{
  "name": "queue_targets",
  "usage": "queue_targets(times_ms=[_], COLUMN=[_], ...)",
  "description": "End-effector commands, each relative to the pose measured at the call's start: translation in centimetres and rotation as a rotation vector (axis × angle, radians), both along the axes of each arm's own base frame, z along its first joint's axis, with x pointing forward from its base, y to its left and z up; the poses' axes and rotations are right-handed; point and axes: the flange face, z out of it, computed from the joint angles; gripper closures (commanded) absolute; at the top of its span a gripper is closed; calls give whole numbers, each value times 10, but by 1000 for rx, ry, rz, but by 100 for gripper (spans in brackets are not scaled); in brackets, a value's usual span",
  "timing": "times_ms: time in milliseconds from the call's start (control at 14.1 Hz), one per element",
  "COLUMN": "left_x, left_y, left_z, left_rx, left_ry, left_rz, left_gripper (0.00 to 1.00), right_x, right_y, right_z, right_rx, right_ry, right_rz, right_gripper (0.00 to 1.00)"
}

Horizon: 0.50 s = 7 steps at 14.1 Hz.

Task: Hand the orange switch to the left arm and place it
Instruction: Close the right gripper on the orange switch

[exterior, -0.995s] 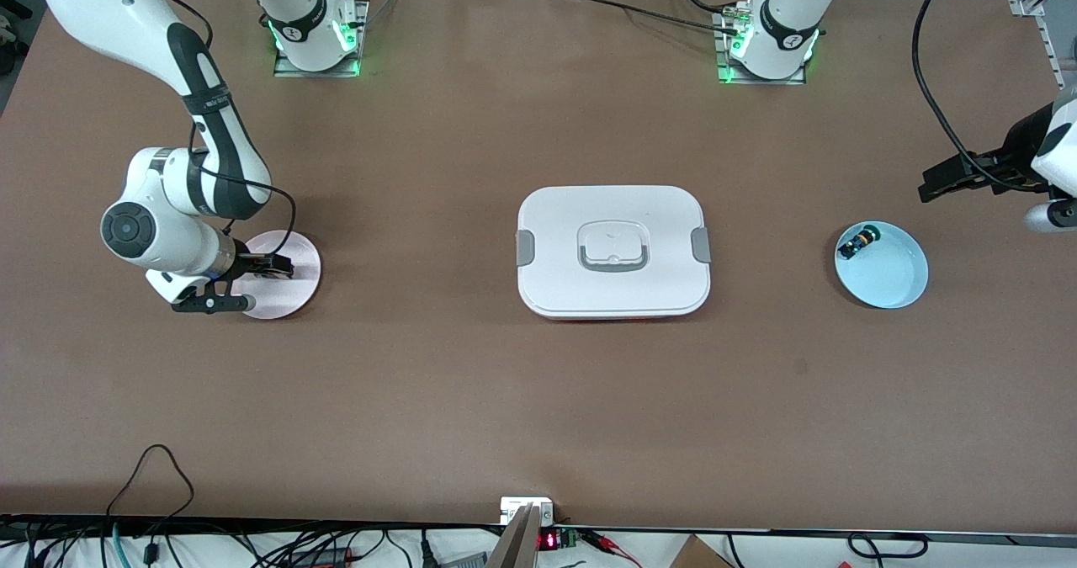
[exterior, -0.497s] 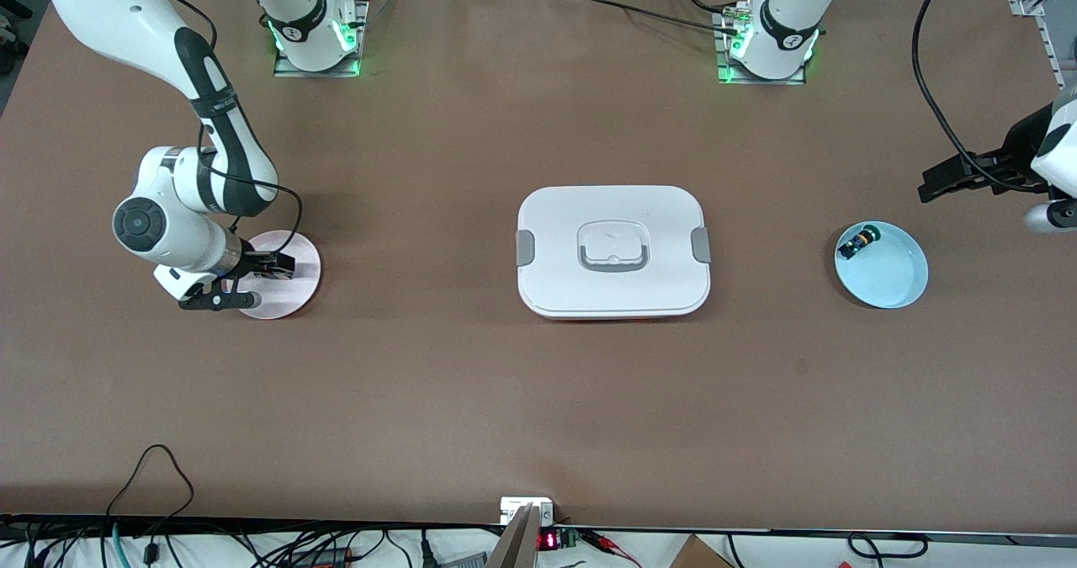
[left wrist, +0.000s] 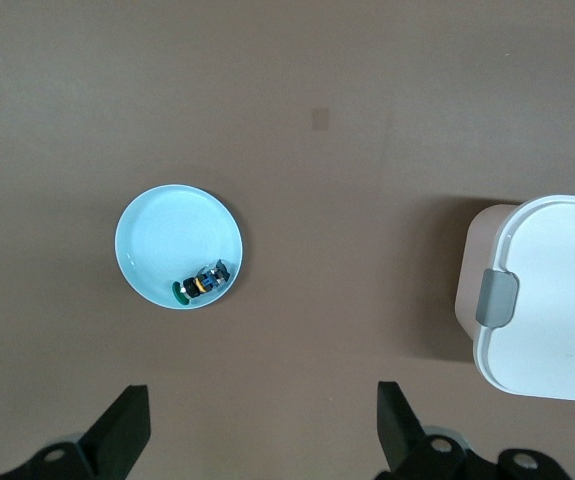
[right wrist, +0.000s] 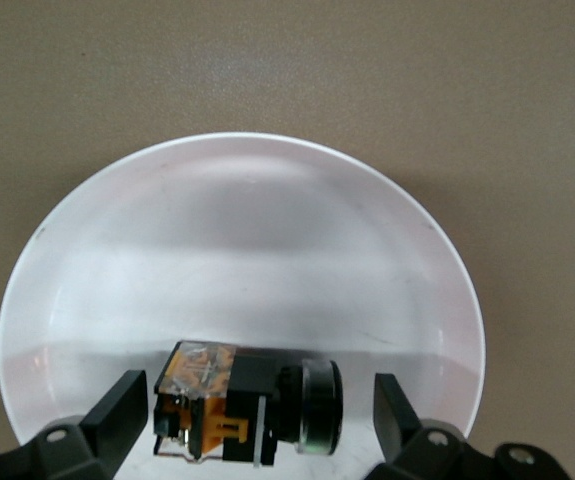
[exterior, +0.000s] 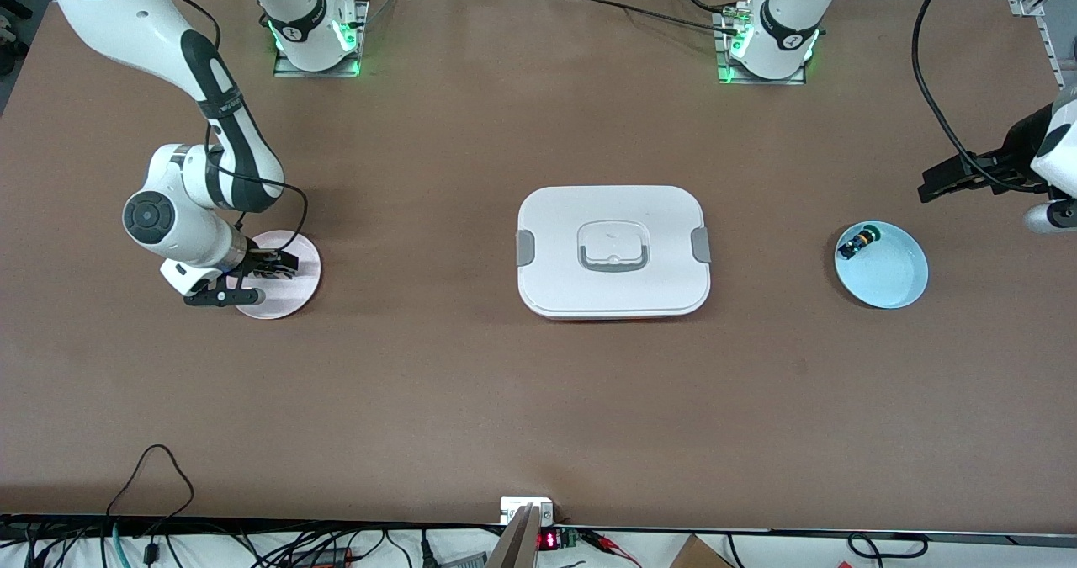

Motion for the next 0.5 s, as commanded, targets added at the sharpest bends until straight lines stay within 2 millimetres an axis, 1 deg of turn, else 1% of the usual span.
queue_targets(times_ms=[0,284,355,426], left_x=[4,4,4,4], left_y=[0,0,0,0], left_z=[4,4,4,4], left_rx=[-1,-1,-1,-1], left_ry=[-2,-2,-2,-4], left_rz=[-4,-3,-3,-3], left_gripper=[0,0,0,0], right_x=[-4,-5,-5,-5], right_y=[3,3,7,15], right_z=[-4,-5,-5,-5], right_rx=[7,7,6,6], right_ry=[-14,-11,-8,-9], right_rz=[18,20,30,59], right_gripper=[4,16,22,29])
